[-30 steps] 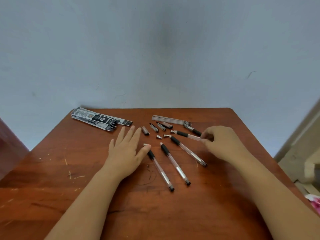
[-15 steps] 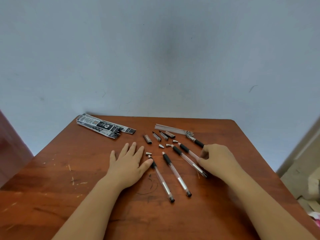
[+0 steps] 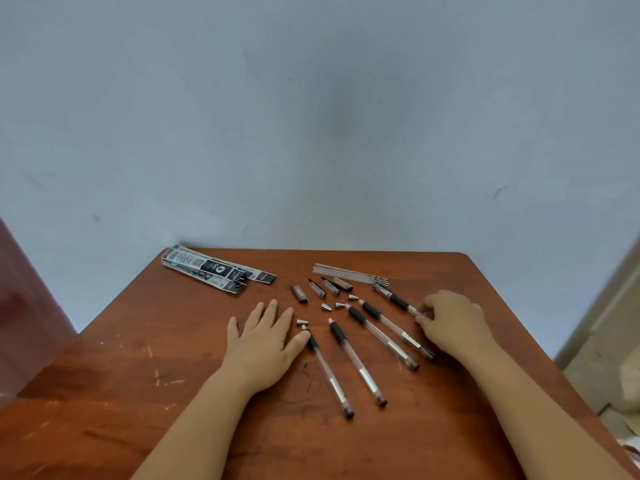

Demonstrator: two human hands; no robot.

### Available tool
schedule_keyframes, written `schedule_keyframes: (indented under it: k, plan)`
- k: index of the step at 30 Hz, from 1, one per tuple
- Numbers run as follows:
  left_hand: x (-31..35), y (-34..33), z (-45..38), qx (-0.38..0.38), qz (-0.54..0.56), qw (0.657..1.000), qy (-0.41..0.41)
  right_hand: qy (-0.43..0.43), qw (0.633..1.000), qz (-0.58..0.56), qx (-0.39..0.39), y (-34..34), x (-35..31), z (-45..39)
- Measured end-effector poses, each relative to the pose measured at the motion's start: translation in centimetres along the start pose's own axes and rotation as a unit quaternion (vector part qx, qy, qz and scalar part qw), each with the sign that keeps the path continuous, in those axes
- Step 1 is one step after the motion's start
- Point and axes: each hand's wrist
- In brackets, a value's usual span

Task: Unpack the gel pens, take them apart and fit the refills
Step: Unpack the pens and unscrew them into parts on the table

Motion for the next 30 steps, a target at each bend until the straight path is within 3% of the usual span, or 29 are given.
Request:
schedule_keyframes:
  k: [3, 6, 9, 11, 15, 20, 23, 28, 30]
  plan:
    - [0.1, 0.2, 0.2, 0.034, 0.044, 0.998, 0.010, 0.035, 0.995, -0.058, 0.078, 0.4, -0.5, 0.7]
    - [0.4, 0.5, 0.6, 0.151, 0.123, 0.981, 0.002, 0.117, 0.959, -0.192, 0.174, 1.1, -2.1, 1.9]
    - [1.1, 0.9, 1.4, 0.236, 0.330, 0.911, -0.071, 0.222, 0.925, -0.234, 0.203, 0.9, -4.0, 3.0]
    - [1.6, 1.6, 2.2, 0.214, 0.453, 0.860, -0.099, 0.264, 0.906, -0.249, 0.217, 0.1, -4.6, 3.3]
    - [1.7, 1.9, 2.9, 0.112, 0.638, 0.758, -0.077, 0.304, 0.882, -0.283, 0.225, -0.9, -5.3, 3.5]
    - [1.8, 1.8, 3.0, 0.053, 0.676, 0.725, -0.116, 0.324, 0.872, -0.258, 0.261, -1.0, -5.7, 3.9]
    - [1.8, 1.8, 2.9, 0.025, 0.719, 0.682, -0.136, 0.335, 0.869, -0.254, 0.260, -1.0, -5.9, 4.0]
    - [1.2, 2.6, 2.4, -0.007, 0.845, 0.520, -0.121, 0.318, 0.874, -0.270, 0.249, -1.3, -5.9, 3.8]
    - [0.3, 3.0, 2.0, 0.006, 0.864, 0.485, -0.134, 0.306, 0.878, -0.277, 0.242, -1.3, -5.7, 3.6]
Point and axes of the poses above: each hand's wrist, its own z-axis away from the middle knuckle, its own y-axis out of the back of the hand, x = y × z, and after that the axes turned 7 degrees about y, right-handed
